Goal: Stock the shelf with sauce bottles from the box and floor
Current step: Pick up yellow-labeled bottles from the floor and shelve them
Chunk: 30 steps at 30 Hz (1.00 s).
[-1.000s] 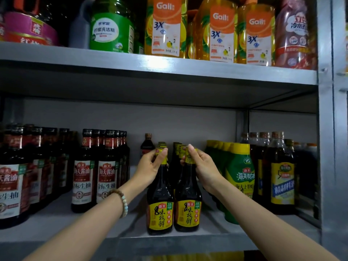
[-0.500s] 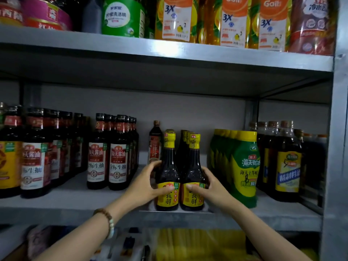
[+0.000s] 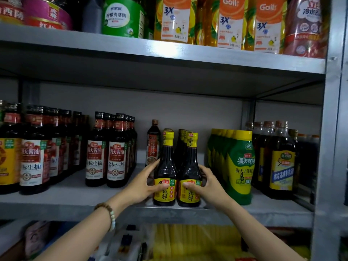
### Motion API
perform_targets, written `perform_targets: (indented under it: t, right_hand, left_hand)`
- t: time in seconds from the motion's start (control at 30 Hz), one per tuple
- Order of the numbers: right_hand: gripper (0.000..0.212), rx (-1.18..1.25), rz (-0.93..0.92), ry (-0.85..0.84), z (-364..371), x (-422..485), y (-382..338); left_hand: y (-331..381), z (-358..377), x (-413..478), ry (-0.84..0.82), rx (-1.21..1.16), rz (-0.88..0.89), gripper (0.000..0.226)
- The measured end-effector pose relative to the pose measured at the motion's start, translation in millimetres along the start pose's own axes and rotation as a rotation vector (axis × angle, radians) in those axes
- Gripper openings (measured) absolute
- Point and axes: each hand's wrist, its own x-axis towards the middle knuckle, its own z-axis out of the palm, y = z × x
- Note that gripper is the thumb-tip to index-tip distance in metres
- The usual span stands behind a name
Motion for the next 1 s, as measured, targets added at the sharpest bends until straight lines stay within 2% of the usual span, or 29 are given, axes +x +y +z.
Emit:
perform_targets:
  t: [0.1,0.3,0.43,0.77,1.0]
  right_hand:
    - [0.084,-0.005,0.014,0.018,-1,0,2]
    - [0.087,-0.006,0.041,0.034,-3,4,6]
    - [0.077,-0.011,0.030,0.030,-3,3,4]
    - [0.089,-0.109,0.059,0.050,-1,6,2]
    - [0.083,-0.158,0.076,0.061,0,4,-3]
  left_hand:
    - [-1,1,1,-0.009,-0.039,-0.023,0.092]
    - [-2,4,3,-0.012,-0.054,-0.023,0.100]
    - [-3,5,5,-0.007,-0.057,-0.040,0.104]
    - [-2,7,8,-0.009,-0.060,-0.043,0.098]
    - [2,10,3,0.000,-0.074,-0.064,0.094]
